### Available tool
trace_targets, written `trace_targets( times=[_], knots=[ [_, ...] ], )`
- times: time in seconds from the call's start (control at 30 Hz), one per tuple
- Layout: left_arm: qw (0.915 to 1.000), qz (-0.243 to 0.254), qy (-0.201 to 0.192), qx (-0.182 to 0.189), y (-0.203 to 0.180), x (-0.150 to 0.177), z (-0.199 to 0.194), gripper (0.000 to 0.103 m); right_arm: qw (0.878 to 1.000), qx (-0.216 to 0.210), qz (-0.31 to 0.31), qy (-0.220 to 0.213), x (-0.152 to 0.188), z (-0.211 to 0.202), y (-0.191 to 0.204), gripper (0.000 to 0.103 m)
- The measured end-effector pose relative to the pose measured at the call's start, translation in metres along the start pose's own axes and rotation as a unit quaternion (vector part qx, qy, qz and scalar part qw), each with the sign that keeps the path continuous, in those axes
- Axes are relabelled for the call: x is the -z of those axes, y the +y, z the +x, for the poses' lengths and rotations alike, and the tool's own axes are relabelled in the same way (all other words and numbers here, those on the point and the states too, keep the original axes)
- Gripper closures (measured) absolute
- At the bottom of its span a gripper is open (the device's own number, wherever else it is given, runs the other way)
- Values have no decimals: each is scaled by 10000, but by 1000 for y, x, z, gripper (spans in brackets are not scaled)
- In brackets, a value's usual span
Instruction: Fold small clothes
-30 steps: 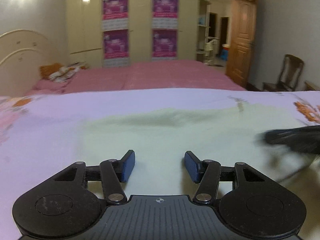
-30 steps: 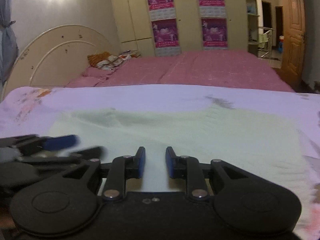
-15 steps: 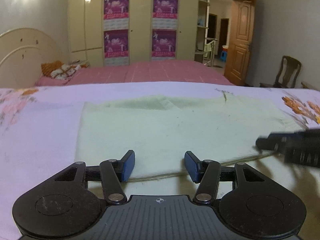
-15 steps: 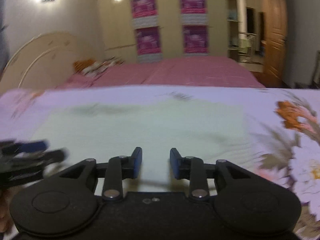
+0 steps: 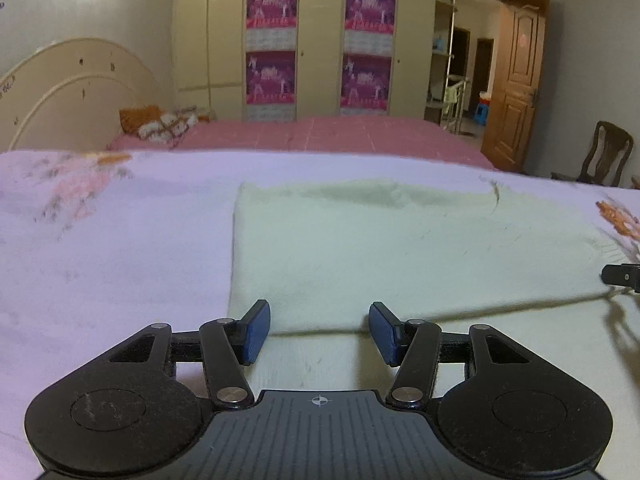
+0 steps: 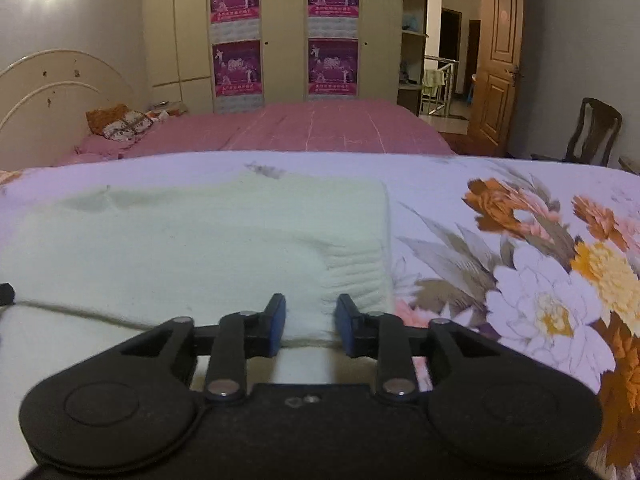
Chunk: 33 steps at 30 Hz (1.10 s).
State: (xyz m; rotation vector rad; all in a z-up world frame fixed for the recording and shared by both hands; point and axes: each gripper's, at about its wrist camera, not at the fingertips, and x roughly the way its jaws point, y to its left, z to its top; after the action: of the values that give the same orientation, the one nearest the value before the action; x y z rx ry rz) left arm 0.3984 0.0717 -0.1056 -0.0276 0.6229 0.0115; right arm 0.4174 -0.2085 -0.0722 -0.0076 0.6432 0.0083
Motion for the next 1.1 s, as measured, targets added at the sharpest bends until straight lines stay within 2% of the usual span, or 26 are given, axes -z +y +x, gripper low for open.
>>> trace_targets(
  times=[0.17,0.23,0.37,0.43,0.47,0.5,0.7,0.83,0.97,1.1],
  knots=[
    [10000,-1,80,51,1,-5,-5,48,9996,-4,-248,102,6,6,0,73],
    [9999,-77,85,6,4,-5,-14,48,9997,-112,-101,182,-1,0,-4,73],
    [9998,-160,79,-105,13,6,-40,48,9992,-225,322,28,-1,-28,-27,70],
    [9997,-169,153,-76,18,17,-56,40,9984,-332,457,63,5,-42,-38,69],
    [9997,-172,182,-62,20,23,-64,27,9980,-370,505,83,9,-51,-44,69],
    [9997,-159,174,-52,22,29,-74,24,9976,-411,550,108,13,-59,-49,68],
    [9993,-132,341,-10,36,68,-137,24,9926,-662,966,321,54,-122,-87,63],
    [9970,-413,595,289,50,97,-175,24,9864,-972,1229,491,89,-162,-108,49],
    [9908,-874,820,621,63,124,-206,41,9788,-1095,1582,703,124,-196,-126,47],
    [9801,-1427,1019,933,75,151,-228,43,9606,-1297,2256,979,159,-223,-147,47]
  ],
)
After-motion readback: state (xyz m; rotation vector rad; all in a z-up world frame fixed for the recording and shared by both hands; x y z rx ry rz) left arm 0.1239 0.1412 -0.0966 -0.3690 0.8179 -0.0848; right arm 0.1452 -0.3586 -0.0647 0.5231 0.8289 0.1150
